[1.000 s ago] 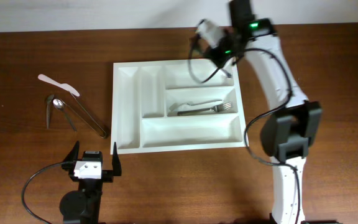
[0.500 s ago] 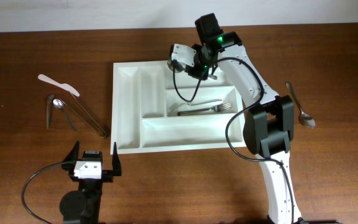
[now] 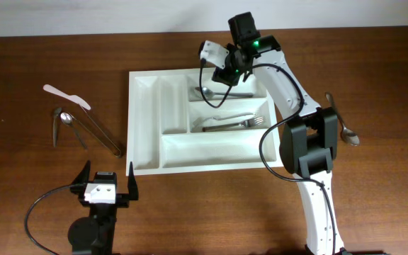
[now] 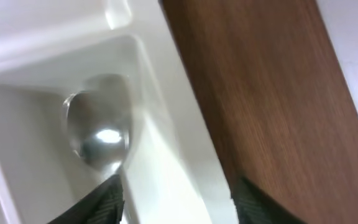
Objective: Pack container
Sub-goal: 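Carry the spoon into the tray's upper-middle compartment and release, then move the right gripper back toward the remaining spoon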
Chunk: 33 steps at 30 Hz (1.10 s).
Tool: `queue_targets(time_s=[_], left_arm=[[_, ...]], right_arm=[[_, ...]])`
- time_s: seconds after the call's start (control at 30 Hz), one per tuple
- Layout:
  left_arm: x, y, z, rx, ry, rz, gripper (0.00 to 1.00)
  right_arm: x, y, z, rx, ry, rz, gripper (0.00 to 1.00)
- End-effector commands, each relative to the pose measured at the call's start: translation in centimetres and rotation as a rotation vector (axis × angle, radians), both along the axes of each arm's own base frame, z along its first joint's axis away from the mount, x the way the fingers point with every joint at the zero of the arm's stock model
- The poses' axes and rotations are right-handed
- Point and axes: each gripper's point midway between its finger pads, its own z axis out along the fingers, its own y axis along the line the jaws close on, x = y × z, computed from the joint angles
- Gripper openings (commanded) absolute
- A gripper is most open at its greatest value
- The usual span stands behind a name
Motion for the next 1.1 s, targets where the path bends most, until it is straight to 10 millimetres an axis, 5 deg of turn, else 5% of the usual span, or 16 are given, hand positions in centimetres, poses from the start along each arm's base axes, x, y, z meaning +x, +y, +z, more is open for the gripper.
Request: queue_targets(time_s=[0.0, 0.17, 0.23, 0.47, 0.77, 0.93, 1.07], left_arm=[[0.0, 0.0, -0.1, -0.012, -0.002, 0.004, 0.99], [0.0, 0.0, -0.1, -0.012, -0.002, 0.004, 0.99], [0.0, 0.0, -0.1, -0.012, -0.002, 0.004, 0.99], [0.0, 0.0, -0.1, -0.012, -0.002, 0.004, 0.99], [0.0, 0.0, -0.1, -0.012, -0.002, 0.004, 0.99], [0.0, 0.0, -0.1, -0.012, -0.002, 0.004, 0.99], [0.0, 0.0, -0.1, -0.012, -0.002, 0.004, 0.99]], right_arm=[[1.2, -0.9, 2.9, 0.079, -0.002, -0.134, 0.59], [2.8, -2.8, 7.6, 0.201, 0.01, -0.348, 0.79], [3.0, -4.4, 9.6, 0.258, 0.038, -0.457, 0.99], [0.1, -11.1, 14.2, 0.327, 0.203, -0.754, 0.99], [-6.1, -21.7, 11.8, 0.125, 0.416, -0.962, 0.92], [-8.3, -29.6, 10.6, -0.004, 0.434, -1.304, 0.92], [-10.2, -33.5, 10.2, -0.056, 0.456, -1.489, 0.9]])
